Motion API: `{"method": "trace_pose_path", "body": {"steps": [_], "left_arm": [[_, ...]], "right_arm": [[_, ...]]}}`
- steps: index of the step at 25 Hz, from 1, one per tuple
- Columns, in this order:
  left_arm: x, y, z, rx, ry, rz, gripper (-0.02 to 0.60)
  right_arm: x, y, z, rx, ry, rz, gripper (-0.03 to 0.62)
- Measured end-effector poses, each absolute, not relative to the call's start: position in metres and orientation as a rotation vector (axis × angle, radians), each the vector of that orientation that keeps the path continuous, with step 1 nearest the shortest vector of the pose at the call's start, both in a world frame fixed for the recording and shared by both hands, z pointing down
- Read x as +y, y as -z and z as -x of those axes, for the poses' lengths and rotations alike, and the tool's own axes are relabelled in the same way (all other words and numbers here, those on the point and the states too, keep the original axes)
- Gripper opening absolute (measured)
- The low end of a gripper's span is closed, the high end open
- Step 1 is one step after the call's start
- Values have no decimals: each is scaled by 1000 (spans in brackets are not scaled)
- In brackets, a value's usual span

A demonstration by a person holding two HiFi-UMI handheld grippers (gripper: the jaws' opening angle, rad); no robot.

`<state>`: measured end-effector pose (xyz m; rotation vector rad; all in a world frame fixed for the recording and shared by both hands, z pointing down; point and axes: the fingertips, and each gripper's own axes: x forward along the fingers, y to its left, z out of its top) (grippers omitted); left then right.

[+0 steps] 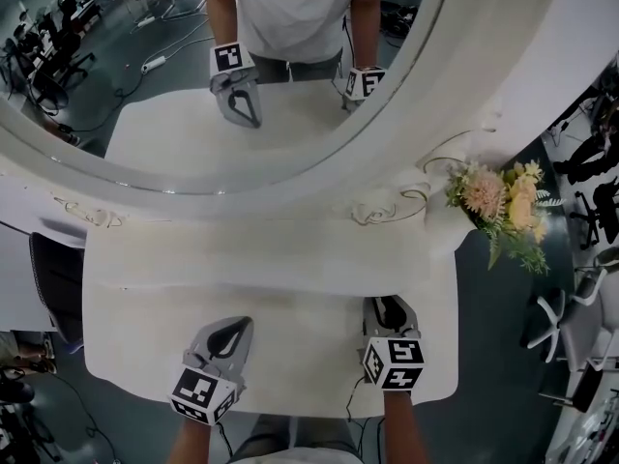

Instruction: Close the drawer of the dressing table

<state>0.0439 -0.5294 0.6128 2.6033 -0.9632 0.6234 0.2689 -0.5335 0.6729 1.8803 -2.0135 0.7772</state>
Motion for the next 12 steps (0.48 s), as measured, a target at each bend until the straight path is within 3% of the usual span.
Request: {"method": "trace_pose_path", "body": {"steps": [12], "left_arm": [[-512,-604,-38,-963,-608,-2615,-2]], "right_arm": [[-507,-666,-272,-1985,-785,-1894,104]]}}
